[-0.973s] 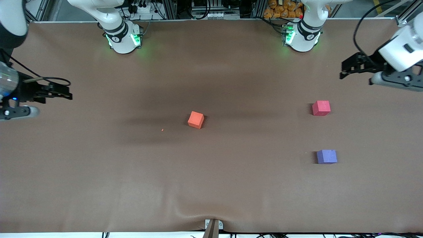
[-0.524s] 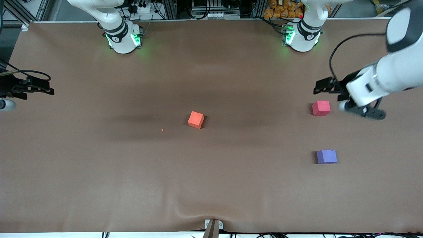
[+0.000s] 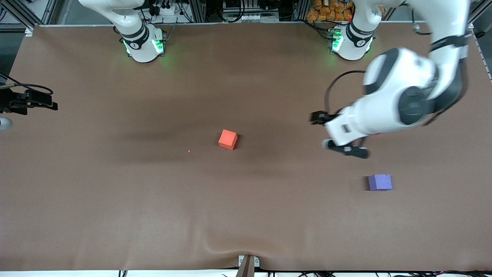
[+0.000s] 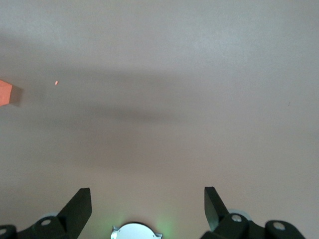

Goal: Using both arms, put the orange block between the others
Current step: 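Lower the left gripper over the orange cube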

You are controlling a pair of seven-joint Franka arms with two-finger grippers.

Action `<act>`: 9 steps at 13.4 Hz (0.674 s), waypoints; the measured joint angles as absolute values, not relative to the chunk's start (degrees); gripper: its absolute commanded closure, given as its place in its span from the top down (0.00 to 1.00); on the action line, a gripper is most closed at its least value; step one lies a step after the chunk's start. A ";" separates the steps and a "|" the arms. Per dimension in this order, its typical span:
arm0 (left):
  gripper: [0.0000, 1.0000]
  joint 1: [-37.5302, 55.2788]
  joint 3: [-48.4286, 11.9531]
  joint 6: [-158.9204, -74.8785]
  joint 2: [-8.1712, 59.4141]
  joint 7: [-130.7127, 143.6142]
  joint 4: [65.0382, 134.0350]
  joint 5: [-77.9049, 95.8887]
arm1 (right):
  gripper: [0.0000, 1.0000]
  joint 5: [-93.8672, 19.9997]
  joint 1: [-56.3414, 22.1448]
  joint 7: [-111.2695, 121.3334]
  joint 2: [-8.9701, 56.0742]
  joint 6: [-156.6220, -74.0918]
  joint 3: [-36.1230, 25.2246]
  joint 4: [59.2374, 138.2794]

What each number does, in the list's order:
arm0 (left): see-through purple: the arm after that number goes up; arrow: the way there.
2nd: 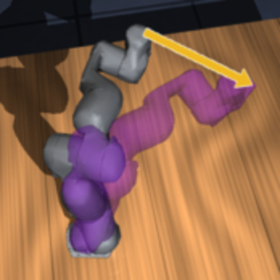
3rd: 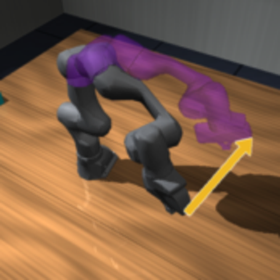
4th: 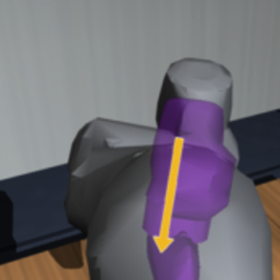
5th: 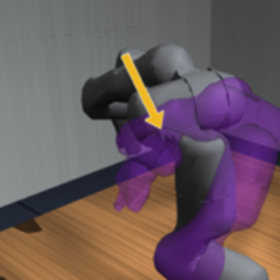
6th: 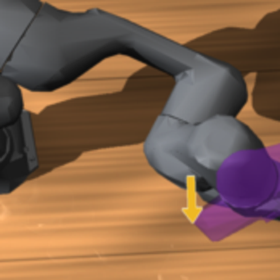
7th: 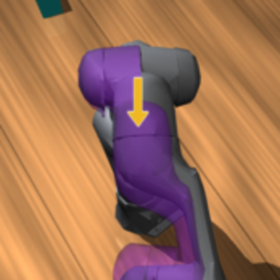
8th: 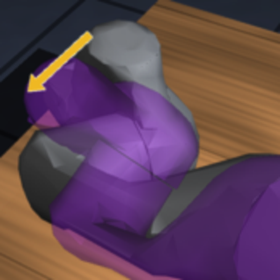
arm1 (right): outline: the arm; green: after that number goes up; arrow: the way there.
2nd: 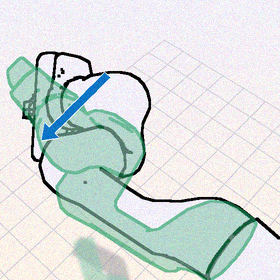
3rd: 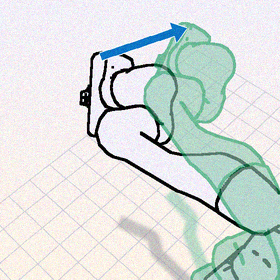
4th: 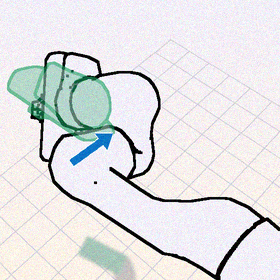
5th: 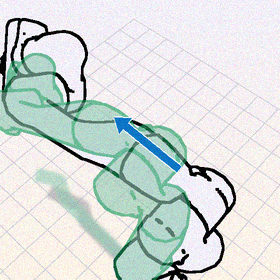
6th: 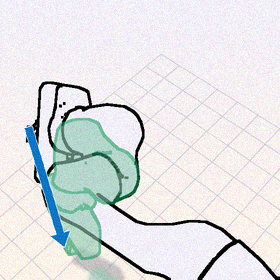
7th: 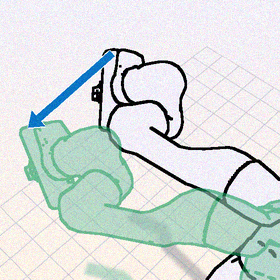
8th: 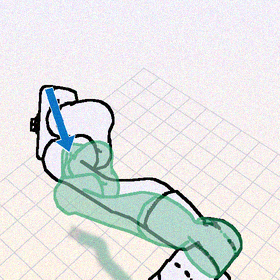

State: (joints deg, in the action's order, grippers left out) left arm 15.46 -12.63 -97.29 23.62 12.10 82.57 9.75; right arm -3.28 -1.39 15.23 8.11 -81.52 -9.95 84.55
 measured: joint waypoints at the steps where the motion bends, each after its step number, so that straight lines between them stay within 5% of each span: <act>1: 1.00 19.16 -12.58 -100.46 25.17 15.29 82.26 8.60 | 1.00 -3.28 -1.40 15.23 8.11 -82.83 -9.94 84.56; 9: 1.00 37.38 -12.29 -114.28 34.87 31.79 81.43 -1.22 | 1.00 -2.84 -1.37 15.23 8.13 -88.84 -10.10 86.26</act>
